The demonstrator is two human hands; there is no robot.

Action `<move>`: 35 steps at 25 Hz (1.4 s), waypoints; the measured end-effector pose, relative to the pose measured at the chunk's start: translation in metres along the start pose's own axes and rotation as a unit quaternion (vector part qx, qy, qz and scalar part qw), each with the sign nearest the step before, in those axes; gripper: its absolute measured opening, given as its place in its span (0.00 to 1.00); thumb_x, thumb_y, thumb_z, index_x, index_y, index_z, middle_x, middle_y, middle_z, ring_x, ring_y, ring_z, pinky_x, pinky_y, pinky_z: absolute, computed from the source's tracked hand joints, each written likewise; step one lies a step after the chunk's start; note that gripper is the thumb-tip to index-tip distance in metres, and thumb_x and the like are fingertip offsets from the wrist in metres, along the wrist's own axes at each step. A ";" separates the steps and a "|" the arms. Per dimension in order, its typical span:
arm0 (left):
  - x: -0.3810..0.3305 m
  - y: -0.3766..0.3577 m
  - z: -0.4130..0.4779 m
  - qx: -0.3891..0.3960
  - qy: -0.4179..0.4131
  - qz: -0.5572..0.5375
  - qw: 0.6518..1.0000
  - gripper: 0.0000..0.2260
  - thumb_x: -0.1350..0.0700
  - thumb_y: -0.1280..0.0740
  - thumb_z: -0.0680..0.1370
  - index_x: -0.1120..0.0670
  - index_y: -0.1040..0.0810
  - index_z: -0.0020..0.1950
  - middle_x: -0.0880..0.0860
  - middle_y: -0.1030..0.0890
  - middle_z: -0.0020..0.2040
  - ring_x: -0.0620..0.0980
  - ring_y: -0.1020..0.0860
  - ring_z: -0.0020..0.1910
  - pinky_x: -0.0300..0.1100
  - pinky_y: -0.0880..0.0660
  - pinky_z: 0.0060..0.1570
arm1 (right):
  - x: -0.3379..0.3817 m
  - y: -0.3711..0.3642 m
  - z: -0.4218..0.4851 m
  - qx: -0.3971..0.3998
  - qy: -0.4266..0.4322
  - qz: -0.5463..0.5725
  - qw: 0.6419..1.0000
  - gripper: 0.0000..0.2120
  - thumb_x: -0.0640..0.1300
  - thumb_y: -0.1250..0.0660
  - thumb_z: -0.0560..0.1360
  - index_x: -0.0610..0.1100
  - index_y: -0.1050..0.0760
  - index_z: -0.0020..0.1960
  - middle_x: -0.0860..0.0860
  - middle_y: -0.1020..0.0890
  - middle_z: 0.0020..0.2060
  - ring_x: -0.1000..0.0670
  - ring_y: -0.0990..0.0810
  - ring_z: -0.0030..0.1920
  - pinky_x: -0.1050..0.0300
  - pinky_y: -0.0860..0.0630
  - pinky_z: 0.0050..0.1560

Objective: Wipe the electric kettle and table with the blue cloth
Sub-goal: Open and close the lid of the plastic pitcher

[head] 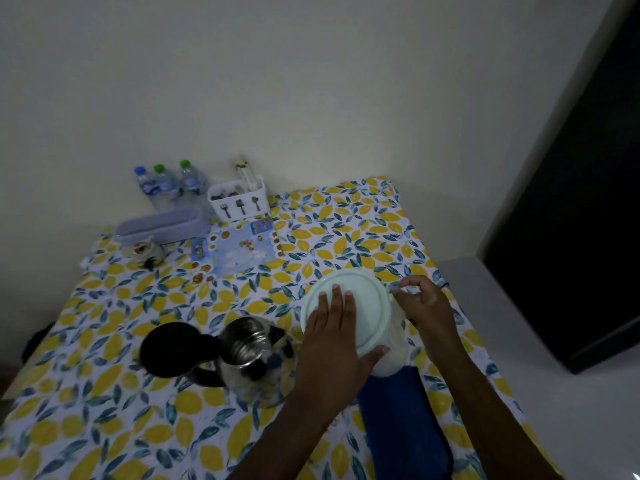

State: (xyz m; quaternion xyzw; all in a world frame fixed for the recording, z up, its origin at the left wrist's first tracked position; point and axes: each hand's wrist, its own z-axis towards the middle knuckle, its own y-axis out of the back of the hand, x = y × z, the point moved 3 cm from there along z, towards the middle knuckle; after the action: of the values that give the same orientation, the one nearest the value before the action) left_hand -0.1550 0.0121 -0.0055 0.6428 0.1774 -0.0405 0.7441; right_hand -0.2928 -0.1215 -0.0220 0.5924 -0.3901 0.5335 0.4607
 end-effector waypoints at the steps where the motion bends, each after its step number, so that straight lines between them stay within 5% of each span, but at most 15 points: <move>1: 0.010 0.008 -0.005 -0.009 0.015 -0.007 1.000 0.42 0.29 0.49 0.74 0.51 0.62 0.77 0.52 0.62 0.77 0.55 0.60 0.78 0.51 0.55 0.76 | 0.012 -0.013 0.000 0.010 0.007 -0.010 1.000 0.04 0.46 0.29 0.72 0.53 0.23 0.42 0.57 0.20 0.33 0.59 0.24 0.29 0.66 0.29 0.27; 9: 0.073 0.044 -0.036 -0.098 0.097 -0.121 0.983 0.39 0.30 0.53 0.75 0.52 0.58 0.78 0.47 0.58 0.79 0.51 0.57 0.78 0.44 0.55 0.75 | 0.083 -0.115 0.005 0.087 0.042 -0.144 0.985 0.06 0.49 0.28 0.69 0.49 0.25 0.42 0.50 0.21 0.35 0.52 0.26 0.30 0.56 0.29 0.34; 13: 0.084 0.047 -0.040 -0.124 0.132 -0.195 0.964 0.40 0.29 0.56 0.73 0.53 0.54 0.78 0.48 0.52 0.80 0.50 0.55 0.79 0.44 0.52 0.76 | 0.106 -0.143 0.007 0.104 0.070 -0.223 0.967 0.07 0.51 0.28 0.67 0.52 0.26 0.39 0.53 0.20 0.45 0.51 0.24 0.30 0.55 0.28 0.35; 19: 0.087 0.047 -0.030 -0.137 0.148 -0.215 0.956 0.32 0.40 0.47 0.80 0.57 0.50 0.78 0.54 0.47 0.80 0.53 0.51 0.79 0.47 0.48 0.76 | 0.125 -0.159 0.008 0.113 0.090 -0.303 0.942 0.08 0.53 0.29 0.66 0.51 0.26 0.40 0.52 0.20 0.43 0.48 0.21 0.38 0.51 0.24 0.36; 25: 0.081 0.055 -0.031 -0.149 0.180 -0.260 0.937 0.44 0.31 0.61 0.69 0.57 0.50 0.78 0.54 0.45 0.79 0.52 0.49 0.79 0.46 0.43 0.76 | 0.139 -0.170 0.007 0.137 0.101 -0.340 0.925 0.07 0.51 0.30 0.65 0.51 0.26 0.38 0.52 0.22 0.50 0.49 0.21 0.43 0.47 0.22 0.42; 31: 0.079 0.053 -0.030 -0.145 0.190 -0.273 0.932 0.31 0.43 0.44 0.81 0.57 0.50 0.77 0.54 0.45 0.79 0.53 0.50 0.79 0.47 0.44 0.76 | 0.143 -0.171 0.006 0.144 0.100 -0.354 0.919 0.07 0.52 0.30 0.63 0.52 0.26 0.37 0.51 0.19 0.49 0.46 0.19 0.41 0.45 0.21 0.43; 35: 0.075 0.058 -0.032 -0.154 0.191 -0.281 0.928 0.34 0.38 0.49 0.78 0.57 0.50 0.77 0.54 0.45 0.79 0.53 0.50 0.79 0.47 0.43 0.75 | 0.146 -0.171 0.006 0.143 0.103 -0.354 0.918 0.07 0.51 0.30 0.64 0.50 0.25 0.38 0.50 0.18 0.48 0.45 0.19 0.43 0.46 0.22 0.45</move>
State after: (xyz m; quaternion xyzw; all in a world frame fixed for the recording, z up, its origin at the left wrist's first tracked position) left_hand -0.0749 0.0662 0.0218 0.4397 0.4940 -0.0965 0.7438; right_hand -0.1099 -0.0762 0.1005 0.6934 -0.0246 0.4434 0.5675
